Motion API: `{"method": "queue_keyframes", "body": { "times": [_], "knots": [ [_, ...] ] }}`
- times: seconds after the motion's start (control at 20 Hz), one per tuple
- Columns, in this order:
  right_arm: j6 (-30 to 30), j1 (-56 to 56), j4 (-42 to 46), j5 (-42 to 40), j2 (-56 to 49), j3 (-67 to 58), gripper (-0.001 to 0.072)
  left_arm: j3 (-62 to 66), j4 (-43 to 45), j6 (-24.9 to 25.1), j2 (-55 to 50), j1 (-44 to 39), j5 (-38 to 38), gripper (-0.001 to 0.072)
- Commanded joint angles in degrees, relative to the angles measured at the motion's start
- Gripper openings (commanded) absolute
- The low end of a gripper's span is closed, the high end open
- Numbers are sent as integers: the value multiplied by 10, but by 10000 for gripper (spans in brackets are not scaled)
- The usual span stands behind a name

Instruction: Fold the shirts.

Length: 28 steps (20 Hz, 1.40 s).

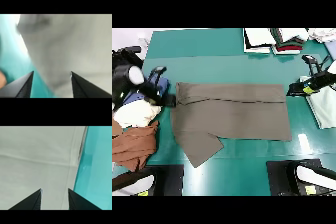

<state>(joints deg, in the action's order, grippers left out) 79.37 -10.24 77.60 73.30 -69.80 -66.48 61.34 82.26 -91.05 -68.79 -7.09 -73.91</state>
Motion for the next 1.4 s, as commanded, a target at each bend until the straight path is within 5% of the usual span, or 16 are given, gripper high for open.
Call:
{"method": "queue_keyframes", "body": {
  "times": [0.0,0.35,0.65,0.7,0.75,0.8,0.85,1.15,1.25,1.35],
  "knots": [
    [1,1,-1,-11,68,45,385,-183,-13,-49,142,0,-1,539],
    [1,1,-1,-12,103,58,384,-358,-152,-57,215,0,99,539],
    [1,1,-1,8,103,58,384,-398,-248,-14,214,-1,158,536],
    [1,0,0,11,103,58,384,-398,-248,-14,214,-1,153,456],
    [1,-2,-1,18,103,58,384,-398,-248,-2,214,-1,148,260],
    [1,-9,0,29,103,58,385,-395,-248,5,214,-1,145,203],
    [1,-19,1,45,103,58,384,-388,-242,8,214,-1,137,50],
    [-15,-169,5,115,127,148,395,-315,-197,21,220,-1,75,27],
    [-15,-234,2,108,137,232,585,-305,-197,31,220,-1,74,27],
    [-30,-277,-27,101,127,303,576,-305,-197,31,220,-1,75,27]
  ]
}}
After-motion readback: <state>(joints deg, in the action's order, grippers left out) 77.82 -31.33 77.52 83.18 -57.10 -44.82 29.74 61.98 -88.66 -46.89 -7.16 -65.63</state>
